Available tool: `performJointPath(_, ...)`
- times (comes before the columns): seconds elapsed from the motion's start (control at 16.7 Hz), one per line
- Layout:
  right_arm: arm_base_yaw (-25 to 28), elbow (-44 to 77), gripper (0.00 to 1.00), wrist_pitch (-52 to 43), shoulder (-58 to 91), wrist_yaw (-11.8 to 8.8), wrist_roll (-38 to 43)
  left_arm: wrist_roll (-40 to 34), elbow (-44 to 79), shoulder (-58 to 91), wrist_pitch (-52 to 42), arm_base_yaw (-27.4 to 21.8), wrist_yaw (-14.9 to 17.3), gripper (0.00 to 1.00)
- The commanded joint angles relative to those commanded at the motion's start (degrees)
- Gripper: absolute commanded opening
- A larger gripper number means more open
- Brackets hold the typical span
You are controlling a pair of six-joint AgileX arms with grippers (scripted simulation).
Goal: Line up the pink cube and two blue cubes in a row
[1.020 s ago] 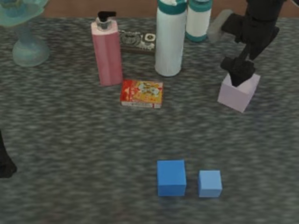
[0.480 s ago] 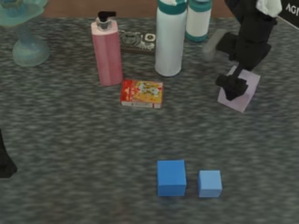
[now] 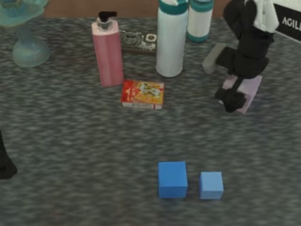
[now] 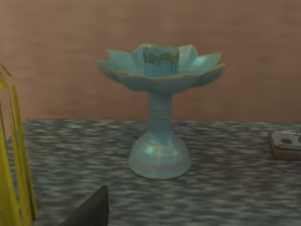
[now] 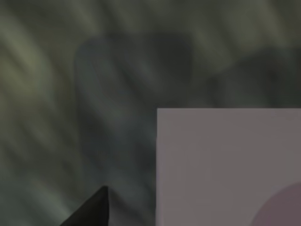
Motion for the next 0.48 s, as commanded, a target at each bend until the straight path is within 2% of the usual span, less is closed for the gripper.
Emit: performJointPath(0.48,0.0,0.0,0.4,0.0,0.0,0.0,0.0,0.0,0.0,0.0,0.0,0.0,0.0,1.0)
